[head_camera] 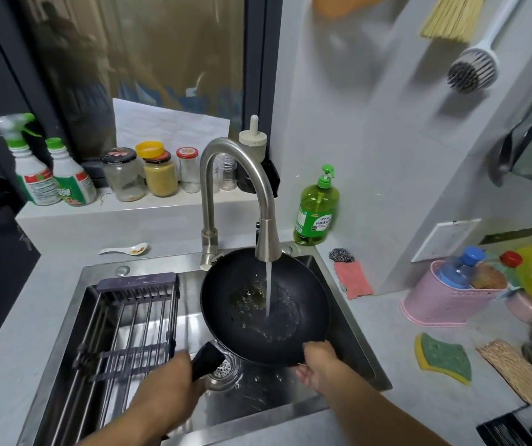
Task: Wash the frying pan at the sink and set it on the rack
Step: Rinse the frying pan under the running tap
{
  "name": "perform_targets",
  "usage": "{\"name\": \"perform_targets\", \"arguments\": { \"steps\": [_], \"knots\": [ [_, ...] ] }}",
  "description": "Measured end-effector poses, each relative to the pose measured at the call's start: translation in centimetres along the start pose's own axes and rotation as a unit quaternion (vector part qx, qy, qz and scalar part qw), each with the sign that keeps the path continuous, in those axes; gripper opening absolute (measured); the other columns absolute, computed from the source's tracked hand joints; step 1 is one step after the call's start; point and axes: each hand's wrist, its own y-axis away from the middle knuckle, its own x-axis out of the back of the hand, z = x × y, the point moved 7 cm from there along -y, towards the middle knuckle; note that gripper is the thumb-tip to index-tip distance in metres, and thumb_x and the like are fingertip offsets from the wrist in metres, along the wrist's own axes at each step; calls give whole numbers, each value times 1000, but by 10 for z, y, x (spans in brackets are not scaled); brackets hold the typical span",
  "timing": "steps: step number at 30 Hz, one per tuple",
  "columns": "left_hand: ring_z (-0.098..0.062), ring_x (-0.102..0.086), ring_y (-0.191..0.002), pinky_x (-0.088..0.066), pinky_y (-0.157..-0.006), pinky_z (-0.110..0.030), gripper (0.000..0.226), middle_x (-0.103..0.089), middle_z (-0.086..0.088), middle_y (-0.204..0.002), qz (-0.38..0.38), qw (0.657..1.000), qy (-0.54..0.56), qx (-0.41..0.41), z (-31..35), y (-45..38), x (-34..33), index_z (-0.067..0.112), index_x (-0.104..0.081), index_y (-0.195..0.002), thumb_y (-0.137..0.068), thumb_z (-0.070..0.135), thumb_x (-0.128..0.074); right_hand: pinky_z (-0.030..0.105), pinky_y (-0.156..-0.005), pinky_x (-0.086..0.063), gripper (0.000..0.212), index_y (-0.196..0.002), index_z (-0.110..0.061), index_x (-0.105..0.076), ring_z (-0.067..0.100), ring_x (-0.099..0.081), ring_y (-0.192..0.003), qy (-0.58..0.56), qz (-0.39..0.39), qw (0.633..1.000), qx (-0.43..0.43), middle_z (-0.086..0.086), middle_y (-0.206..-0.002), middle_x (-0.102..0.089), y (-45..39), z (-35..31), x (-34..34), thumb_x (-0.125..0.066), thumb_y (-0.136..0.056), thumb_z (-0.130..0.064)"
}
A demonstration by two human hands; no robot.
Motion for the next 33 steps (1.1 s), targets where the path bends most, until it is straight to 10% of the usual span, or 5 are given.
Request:
{"name": "perform_targets", "arguments": {
  "steps": [5, 17, 22, 33],
  "knots": [
    [-16, -61, -75, -46, -64, -31, 40, -61, 7, -80, 41, 998, -34, -35, -17, -16, 5, 28, -44, -91, -86, 66, -59, 30, -52, -54, 34, -131, -12, -52, 32, -68, -99, -44, -51, 997, -42, 18, -115, -66, 8, 14, -2, -52, -98, -6],
    [-9, -61, -69, -42, -58, -29, 57, -64, 6, -75, -41, 993, -71, -83, -31, -50, -3, 26, -53, -82, -73, 83, -57, 32, -60, -60, 46, -128, -6, -52, 32, -76, -65, 19, -54, 998, 6, 23, -78, -75, -2, 1, 19, -37, -106, -43],
    [-16, -66, -88, -54, -77, -34, 57, -68, 10, -92, -7, 973, -200, -114, -26, -51, 31, 30, -56, -96, -75, 83, -52, 31, -51, -58, 39, -128, -8, -49, 36, -76, -80, -46, -131, 987, -79, 28, -104, -73, 8, 35, 2, -43, -106, -39],
    [-12, -66, -74, -50, -63, -30, 50, -66, 9, -86, 116, 958, -205, -160, -54, -52, 23, 32, -45, -92, -81, 80, -44, 50, -80, -59, 35, -135, -11, -50, 40, -69, -103, -153, -151, 975, -48, 21, -124, -67, -5, 52, -33, -56, -102, -23]
  ]
}}
